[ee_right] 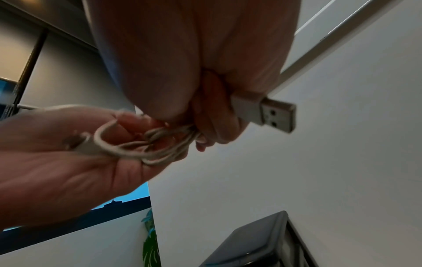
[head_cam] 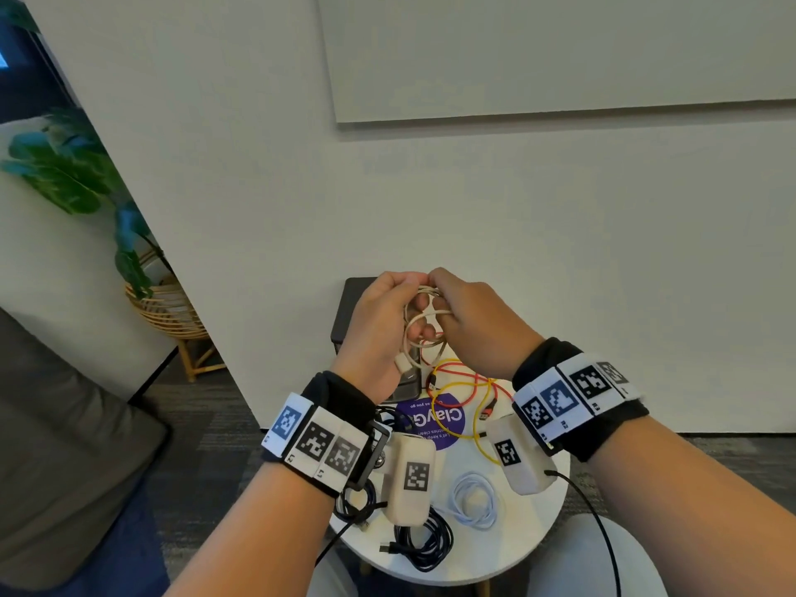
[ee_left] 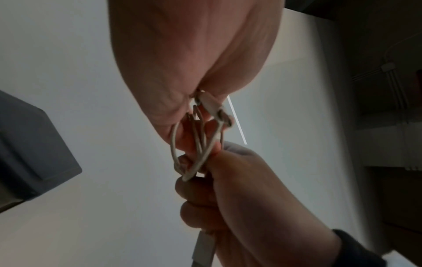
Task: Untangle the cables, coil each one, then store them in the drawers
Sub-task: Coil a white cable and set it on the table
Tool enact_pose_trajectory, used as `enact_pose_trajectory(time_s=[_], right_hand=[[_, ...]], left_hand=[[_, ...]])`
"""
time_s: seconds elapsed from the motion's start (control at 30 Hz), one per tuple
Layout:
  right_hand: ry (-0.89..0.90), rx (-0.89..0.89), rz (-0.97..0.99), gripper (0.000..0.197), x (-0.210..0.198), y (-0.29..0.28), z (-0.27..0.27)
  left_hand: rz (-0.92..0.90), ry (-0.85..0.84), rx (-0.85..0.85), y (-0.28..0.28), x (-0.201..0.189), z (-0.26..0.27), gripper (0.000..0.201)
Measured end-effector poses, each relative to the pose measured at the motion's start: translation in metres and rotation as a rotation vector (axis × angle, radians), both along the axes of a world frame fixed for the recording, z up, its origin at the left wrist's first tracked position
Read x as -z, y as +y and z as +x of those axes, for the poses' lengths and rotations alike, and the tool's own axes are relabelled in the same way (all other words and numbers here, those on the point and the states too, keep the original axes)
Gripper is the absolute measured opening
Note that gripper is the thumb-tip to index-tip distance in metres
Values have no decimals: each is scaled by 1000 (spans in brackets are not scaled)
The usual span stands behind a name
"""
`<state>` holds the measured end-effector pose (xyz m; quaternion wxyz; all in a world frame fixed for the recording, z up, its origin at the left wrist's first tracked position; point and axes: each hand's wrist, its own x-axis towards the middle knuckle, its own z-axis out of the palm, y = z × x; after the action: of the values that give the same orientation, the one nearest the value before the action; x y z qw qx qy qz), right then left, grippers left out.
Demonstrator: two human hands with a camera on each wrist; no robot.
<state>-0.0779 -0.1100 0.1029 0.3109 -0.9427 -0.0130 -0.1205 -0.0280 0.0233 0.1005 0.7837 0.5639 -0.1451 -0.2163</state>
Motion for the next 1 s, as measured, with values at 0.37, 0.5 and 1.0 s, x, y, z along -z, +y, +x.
enact_pose_trajectory(time_s=[0.37,0.5,1.0], right_hand=[[191,15,686,48,-22,-24,0],[219,19,804,58,-22,-29,-1],[-210,-78,-53,45,-3,-13,-9]], left_hand=[[106,-167,117,0,3,-6,25],[78,-155,172,0,0,-8,25],[98,-233,7,-5,-5,-4,25]])
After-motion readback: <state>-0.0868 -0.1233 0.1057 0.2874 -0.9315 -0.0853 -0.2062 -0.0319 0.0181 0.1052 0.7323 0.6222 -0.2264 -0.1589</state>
